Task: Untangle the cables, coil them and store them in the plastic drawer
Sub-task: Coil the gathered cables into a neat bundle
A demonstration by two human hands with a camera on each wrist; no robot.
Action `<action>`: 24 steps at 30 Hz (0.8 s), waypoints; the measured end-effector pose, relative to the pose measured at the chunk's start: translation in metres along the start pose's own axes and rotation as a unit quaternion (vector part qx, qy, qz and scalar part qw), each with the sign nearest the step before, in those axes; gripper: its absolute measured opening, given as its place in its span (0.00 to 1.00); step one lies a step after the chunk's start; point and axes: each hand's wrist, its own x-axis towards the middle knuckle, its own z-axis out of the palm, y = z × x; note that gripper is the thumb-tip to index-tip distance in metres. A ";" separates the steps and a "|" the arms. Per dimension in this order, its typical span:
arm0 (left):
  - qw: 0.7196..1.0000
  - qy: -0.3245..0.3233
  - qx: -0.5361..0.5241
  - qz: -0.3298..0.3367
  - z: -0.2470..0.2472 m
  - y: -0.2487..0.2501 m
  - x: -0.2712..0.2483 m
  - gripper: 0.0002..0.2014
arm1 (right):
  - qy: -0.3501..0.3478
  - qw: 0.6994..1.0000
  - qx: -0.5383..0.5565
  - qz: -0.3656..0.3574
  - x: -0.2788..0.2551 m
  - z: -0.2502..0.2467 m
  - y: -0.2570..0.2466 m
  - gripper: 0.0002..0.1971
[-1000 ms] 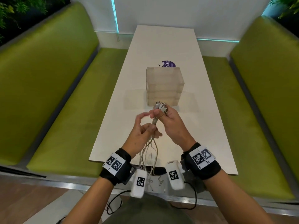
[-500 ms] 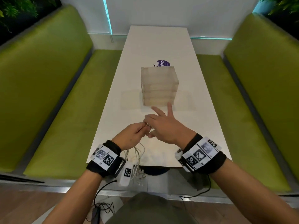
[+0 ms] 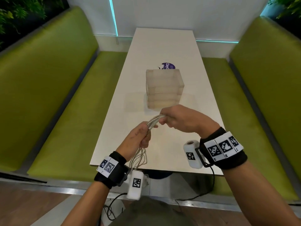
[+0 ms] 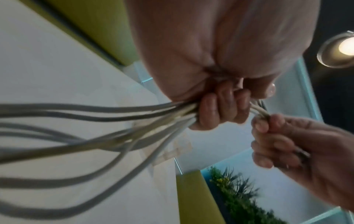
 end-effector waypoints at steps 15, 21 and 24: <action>0.970 0.201 -0.034 0.136 0.022 0.020 0.016 0.09 | 0.053 0.990 0.121 0.056 0.012 0.048 -0.004 0.13; 0.967 0.218 -0.089 0.100 0.023 0.019 0.020 0.11 | 0.001 0.981 0.185 0.059 0.023 0.083 -0.001 0.13; 0.970 0.190 -0.139 0.059 0.022 0.023 0.021 0.12 | -0.025 0.983 0.176 0.048 0.025 0.087 0.000 0.08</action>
